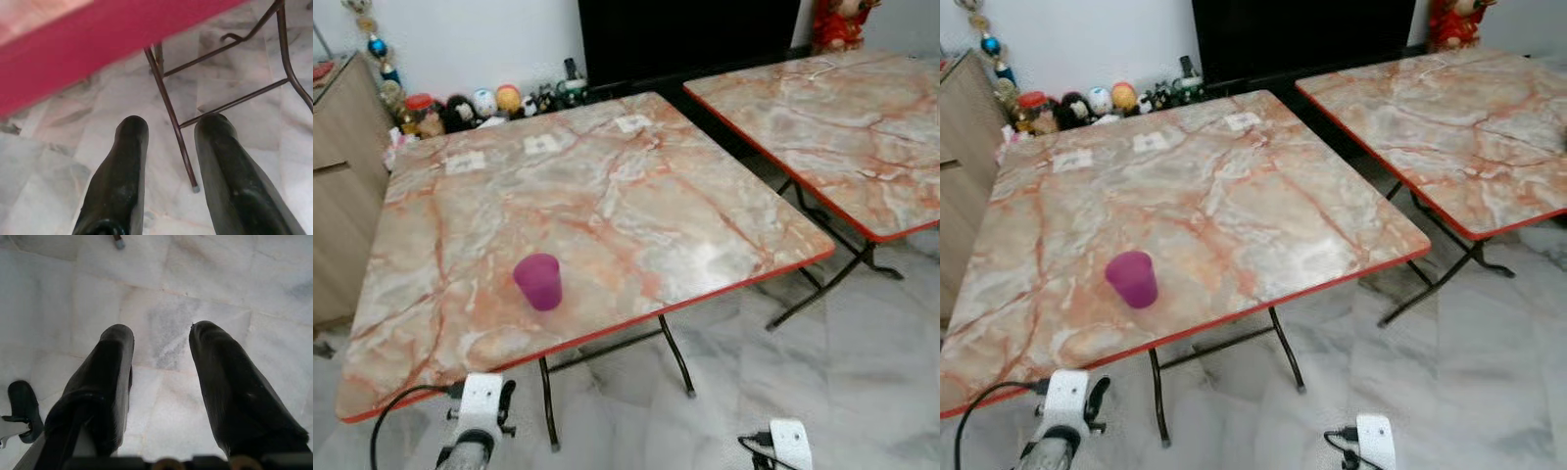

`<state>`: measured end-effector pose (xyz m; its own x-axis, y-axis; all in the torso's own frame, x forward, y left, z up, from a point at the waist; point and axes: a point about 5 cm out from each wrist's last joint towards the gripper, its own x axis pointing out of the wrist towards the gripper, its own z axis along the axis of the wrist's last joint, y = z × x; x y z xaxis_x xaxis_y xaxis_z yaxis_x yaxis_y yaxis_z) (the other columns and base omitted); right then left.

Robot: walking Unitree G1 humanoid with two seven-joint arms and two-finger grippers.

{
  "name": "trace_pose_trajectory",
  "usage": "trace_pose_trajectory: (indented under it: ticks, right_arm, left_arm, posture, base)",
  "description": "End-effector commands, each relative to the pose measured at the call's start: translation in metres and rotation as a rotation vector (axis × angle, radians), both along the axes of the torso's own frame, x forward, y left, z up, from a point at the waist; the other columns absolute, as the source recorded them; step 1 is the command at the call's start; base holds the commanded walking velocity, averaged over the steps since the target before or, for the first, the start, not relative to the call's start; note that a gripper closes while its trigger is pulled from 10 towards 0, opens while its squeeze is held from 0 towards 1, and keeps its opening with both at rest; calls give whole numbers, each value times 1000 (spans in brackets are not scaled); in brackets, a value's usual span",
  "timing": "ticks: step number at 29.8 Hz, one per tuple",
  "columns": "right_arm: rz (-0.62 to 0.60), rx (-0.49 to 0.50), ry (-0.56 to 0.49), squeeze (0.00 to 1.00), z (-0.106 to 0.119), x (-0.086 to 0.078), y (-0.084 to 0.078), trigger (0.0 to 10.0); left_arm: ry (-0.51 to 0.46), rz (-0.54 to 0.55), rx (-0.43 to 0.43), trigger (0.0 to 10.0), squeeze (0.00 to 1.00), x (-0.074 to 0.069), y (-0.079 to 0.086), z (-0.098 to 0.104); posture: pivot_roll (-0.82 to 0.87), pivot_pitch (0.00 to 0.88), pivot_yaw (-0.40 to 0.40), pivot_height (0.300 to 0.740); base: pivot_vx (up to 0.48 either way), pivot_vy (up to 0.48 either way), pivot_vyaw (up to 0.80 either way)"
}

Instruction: Setting the table

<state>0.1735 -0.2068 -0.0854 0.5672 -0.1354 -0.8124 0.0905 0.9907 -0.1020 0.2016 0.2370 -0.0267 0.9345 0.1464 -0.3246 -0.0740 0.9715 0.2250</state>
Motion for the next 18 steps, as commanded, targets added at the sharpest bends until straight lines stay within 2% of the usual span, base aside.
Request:
trace_pose_trajectory:
  ticks: [1, 5, 10, 11, 12, 15, 18]
  right_arm:
    - [6, 1, -3, 0, 0, 1, 2, 10000]
    - [24, -3, -1, 0, 1, 2, 2, 10000]
    - [70, -24, 14, 0, 0, 3, 4, 10000]
    - [70, -24, 14, 0, 0, 3, 4, 10000]
    - [69, -24, 14, 0, 0, 3, 4, 10000]
    - [68, -24, 14, 0, 0, 3, 5, 10000]
    - [68, -23, 13, 0, 0, 3, 6, 10000]
  left_arm:
    - [-69, 2, 5, 10000, 0, -6, 10, 11]
    - [-157, -11, 13, 10000, 0, -25, 14, 29]
    - [-239, -101, 25, 10000, 0, -27, 7, 56]
    - [-239, -101, 25, 10000, 0, -27, 7, 56]
    - [-277, -136, 28, 10000, 0, -25, 2, 69]
    - [-334, -169, 35, 10000, 0, -18, -3, 91]
    - [-371, -183, 24, 10000, 0, 5, -10, 110]
  posture:
    - [-33, 0, 54, 740]
    - [-8, 0, 46, 740]
    - [11, 0, 41, 740]
    - [11, 0, 41, 740]
    - [11, 0, 44, 740]
    - [15, 0, 47, 740]
    - [13, 0, 49, 740]
  base:
    - [0, 0, 0]
    - [0, 0, 0]
    - [0, 0, 0]
    - [0, 0, 0]
    - [0, 0, 0]
    - [0, 0, 0]
    - [0, 0, 0]
